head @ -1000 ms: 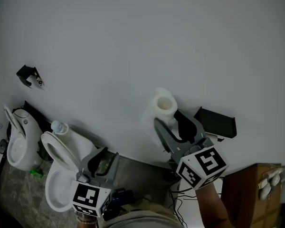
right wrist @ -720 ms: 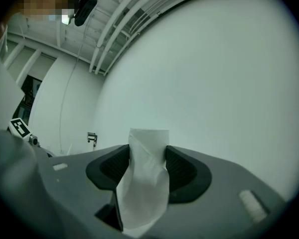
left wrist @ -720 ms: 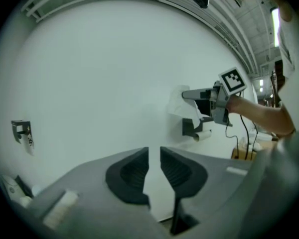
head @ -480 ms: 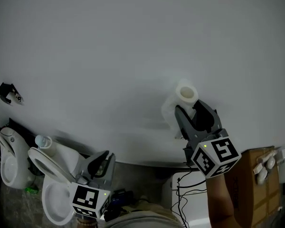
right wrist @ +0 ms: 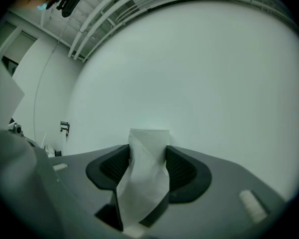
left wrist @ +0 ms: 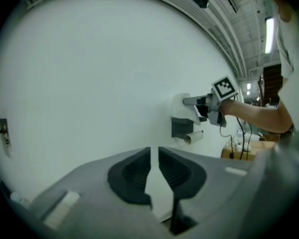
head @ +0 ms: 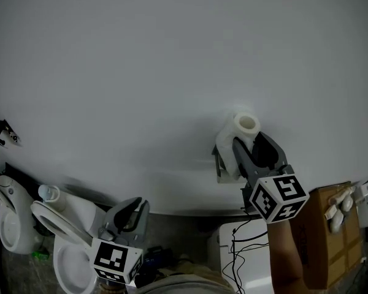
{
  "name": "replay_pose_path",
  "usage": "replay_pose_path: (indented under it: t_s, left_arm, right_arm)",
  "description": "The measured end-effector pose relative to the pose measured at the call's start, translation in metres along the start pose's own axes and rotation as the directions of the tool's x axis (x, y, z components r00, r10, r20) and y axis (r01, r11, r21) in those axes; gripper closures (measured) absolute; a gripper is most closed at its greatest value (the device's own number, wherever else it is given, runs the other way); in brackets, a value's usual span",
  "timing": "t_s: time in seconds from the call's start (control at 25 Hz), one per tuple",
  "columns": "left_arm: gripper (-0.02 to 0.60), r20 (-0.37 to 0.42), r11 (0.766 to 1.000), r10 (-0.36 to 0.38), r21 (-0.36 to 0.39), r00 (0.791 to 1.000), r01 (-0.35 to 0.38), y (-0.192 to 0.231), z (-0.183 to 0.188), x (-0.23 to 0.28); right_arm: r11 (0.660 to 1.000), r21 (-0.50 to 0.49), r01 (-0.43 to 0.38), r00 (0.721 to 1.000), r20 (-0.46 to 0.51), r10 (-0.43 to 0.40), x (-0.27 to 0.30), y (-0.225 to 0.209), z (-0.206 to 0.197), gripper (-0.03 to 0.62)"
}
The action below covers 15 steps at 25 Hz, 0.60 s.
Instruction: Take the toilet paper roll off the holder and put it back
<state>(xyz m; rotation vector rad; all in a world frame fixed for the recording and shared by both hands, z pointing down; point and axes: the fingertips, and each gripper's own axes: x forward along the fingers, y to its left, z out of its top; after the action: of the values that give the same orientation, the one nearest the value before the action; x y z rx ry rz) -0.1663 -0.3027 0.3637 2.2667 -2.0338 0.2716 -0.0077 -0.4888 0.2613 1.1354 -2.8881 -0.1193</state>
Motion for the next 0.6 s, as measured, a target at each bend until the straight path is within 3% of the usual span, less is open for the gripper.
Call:
replay_pose_path:
  t_s: [0.32,0.6]
  left_arm:
    - [0.541,-0.020,1.000,-0.008,-0.029,1.000,0.008,0.0018,-0.0030,0.0004]
    - [0.541,-0.015,0.999,-0.026,-0.033,1.000,0.025,0.0050,-0.0044,-0.0025]
  right_arm:
    - [0.999,-0.050,0.020,0.999,-0.029,-0.021,0.0024,0.0007,-0.0074,0.358]
    - [0.998,0.009,0.055,0.998,-0.014,-0.054,-0.0034,-0.0014,-0.0045,0.356]
